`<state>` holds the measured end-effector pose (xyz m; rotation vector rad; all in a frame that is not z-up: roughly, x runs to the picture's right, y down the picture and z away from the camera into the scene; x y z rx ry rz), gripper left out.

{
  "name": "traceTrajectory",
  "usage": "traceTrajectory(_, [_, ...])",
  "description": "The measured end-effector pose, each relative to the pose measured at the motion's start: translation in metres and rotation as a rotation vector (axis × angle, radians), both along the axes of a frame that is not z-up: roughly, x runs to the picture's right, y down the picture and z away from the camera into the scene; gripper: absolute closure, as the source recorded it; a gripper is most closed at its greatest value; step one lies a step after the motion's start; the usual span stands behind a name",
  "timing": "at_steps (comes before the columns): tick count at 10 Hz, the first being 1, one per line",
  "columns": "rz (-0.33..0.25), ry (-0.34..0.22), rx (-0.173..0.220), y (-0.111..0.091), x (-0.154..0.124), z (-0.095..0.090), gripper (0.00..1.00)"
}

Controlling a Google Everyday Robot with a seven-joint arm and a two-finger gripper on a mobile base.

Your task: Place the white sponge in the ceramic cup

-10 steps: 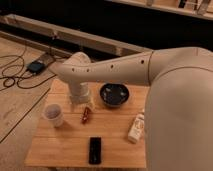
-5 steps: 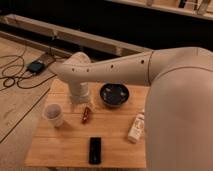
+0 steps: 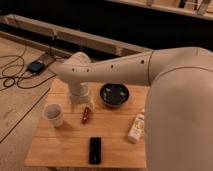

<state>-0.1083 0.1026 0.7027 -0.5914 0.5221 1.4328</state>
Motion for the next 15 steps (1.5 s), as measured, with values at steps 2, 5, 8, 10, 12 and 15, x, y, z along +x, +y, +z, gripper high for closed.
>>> traceTrajectory(2, [0.000, 0.000, 0.000, 0.000, 0.000, 0.000, 0.35])
traceTrajectory(5, [0.003, 0.012, 0.029, -0.008, -0.010, 0.032, 0.35])
traceTrajectory(8, [0.007, -0.007, 0.094, -0.040, -0.033, 0.086, 0.35])
traceTrajectory(10, [-0.007, -0.039, 0.129, -0.067, -0.054, 0.123, 0.35])
traceTrajectory(12, [-0.019, -0.064, 0.148, -0.083, -0.072, 0.150, 0.35])
traceTrajectory(15, [-0.046, -0.099, 0.157, -0.100, -0.097, 0.186, 0.35])
